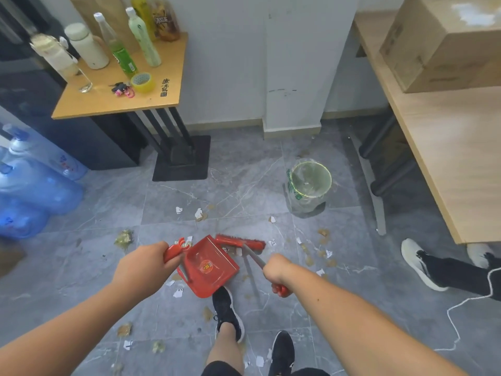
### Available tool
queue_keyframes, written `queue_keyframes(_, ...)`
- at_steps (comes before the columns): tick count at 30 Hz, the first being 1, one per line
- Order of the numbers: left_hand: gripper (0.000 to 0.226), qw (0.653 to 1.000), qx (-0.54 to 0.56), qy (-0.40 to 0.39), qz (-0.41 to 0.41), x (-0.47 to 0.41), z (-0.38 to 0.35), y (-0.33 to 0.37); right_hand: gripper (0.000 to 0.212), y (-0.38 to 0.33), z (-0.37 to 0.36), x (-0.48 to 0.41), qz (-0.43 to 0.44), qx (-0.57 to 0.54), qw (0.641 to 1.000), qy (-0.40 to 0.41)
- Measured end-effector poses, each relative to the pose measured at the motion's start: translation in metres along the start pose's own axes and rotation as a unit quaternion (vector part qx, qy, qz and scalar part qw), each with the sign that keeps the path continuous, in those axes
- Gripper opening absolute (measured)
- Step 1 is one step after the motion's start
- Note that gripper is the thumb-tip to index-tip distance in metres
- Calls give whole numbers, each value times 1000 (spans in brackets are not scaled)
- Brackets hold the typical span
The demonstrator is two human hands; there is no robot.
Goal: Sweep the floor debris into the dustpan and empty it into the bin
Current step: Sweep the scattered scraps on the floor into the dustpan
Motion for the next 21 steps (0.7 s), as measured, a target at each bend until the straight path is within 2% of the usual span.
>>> queue_keyframes(3, 53, 1000, -6, 14, -6, 20, -4, 19, 13, 22, 16, 17, -1, -44, 999, 25)
queue_keyframes(8, 51, 999, -4, 2, -36, 32, -11, 65, 17, 31, 60, 26, 18, -77, 994, 79)
queue_keyframes(14, 51, 997, -9, 2, -73, 20, -14, 123, 31, 46, 115, 4, 9, -79, 988, 131)
queue_keyframes(17, 50, 997, -6, 8, -79, 10, -18, 133, 45, 62, 130, -12, -12, -74, 985, 157)
queue_keyframes(21, 50, 997, 1, 7, -83, 5, -32, 129, 51, 86, 121, -30, -35, -58, 985, 159)
Point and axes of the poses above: each hand's wrist, its own x-axis away from the middle knuckle, its own z-axis out of the back of the hand, y = z × x, the point moved 4 cm from there along -x, towards the middle knuckle, and after that the axes turned 14 degrees about z, right-handed, at the moved point
